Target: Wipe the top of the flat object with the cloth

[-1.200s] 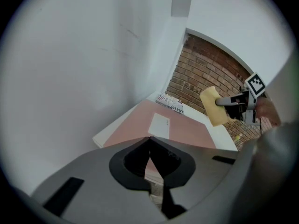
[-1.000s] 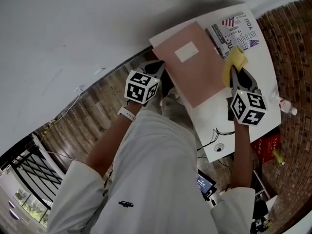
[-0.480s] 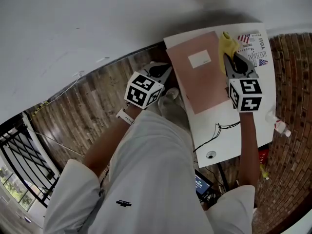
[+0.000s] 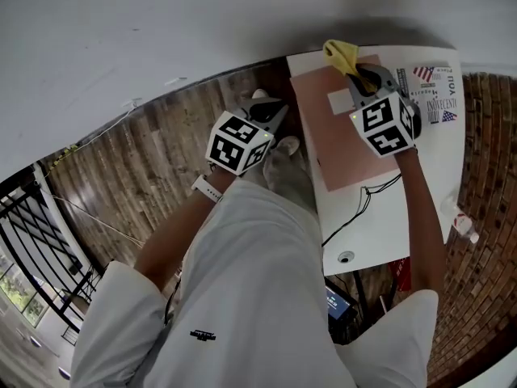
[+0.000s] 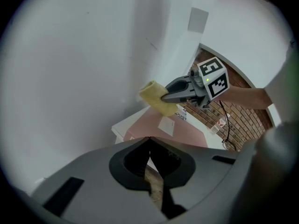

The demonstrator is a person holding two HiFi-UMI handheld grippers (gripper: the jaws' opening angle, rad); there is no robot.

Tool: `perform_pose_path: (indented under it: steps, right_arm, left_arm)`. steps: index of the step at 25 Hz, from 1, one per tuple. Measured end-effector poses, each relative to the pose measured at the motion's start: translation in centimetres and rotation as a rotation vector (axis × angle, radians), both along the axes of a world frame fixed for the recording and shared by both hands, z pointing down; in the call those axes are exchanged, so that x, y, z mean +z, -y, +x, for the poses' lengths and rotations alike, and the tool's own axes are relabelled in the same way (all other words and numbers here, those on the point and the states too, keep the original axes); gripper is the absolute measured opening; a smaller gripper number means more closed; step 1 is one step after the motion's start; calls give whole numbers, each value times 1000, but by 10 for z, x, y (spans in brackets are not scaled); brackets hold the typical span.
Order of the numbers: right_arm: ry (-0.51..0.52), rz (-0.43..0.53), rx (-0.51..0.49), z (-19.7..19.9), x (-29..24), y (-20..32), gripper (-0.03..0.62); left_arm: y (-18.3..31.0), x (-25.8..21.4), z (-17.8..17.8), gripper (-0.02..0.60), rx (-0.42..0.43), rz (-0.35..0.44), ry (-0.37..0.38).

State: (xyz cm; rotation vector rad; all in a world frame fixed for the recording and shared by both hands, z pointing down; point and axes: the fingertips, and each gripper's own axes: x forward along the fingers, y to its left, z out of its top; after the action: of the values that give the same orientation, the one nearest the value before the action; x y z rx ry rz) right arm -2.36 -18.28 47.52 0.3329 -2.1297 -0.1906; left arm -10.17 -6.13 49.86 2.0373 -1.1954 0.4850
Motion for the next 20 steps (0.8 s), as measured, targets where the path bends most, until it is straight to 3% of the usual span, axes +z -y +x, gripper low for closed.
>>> perform_pose_path:
  steps: [3, 5, 20]
  right_arm:
    - [-117, 56, -130, -11, 22, -3, 57]
    - [-152, 36, -164, -18, 36, -10, 58]
    - [-222, -21, -473, -21, 59, -89, 58]
  left_arm:
    - [2, 3, -3, 16, -12, -9, -4]
    - [4, 4, -4, 15, -14, -17, -3]
    - [4, 11, -10, 16, -1, -33, 14]
